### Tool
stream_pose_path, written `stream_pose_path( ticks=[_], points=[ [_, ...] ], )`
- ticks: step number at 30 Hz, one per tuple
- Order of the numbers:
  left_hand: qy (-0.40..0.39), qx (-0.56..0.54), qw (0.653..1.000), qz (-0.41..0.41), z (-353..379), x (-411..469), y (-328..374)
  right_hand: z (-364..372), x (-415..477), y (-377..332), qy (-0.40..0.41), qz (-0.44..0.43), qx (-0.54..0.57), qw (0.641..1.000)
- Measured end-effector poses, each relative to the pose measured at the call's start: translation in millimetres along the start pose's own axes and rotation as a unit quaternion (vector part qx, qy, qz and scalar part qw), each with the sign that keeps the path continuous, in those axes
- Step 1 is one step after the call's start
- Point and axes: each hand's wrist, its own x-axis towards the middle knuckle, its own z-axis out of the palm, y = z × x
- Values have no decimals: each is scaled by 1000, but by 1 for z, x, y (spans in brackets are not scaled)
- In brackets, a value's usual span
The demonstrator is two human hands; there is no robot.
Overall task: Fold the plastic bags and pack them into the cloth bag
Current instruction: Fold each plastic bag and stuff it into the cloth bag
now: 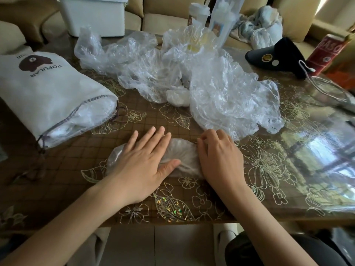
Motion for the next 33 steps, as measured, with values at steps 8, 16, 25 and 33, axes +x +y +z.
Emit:
stream_pose_path(
  ticks=[8, 16, 25, 33],
  points=[
    [-46, -69, 996, -17, -11, 4, 4, -5, -2, 4, -35, 32, -31, 998],
    [74, -101, 990, -62, -25, 20, 3, -18, 5, 10, -15, 184, 242, 952],
    [-27, -283, 954, -93, -45, 13, -20, -35, 10, 32, -94, 274, 444, 848],
    [75, -468, 869, -140, -67, -5, -16, -62, 7, 44, -378, 183, 524, 741]
  ],
)
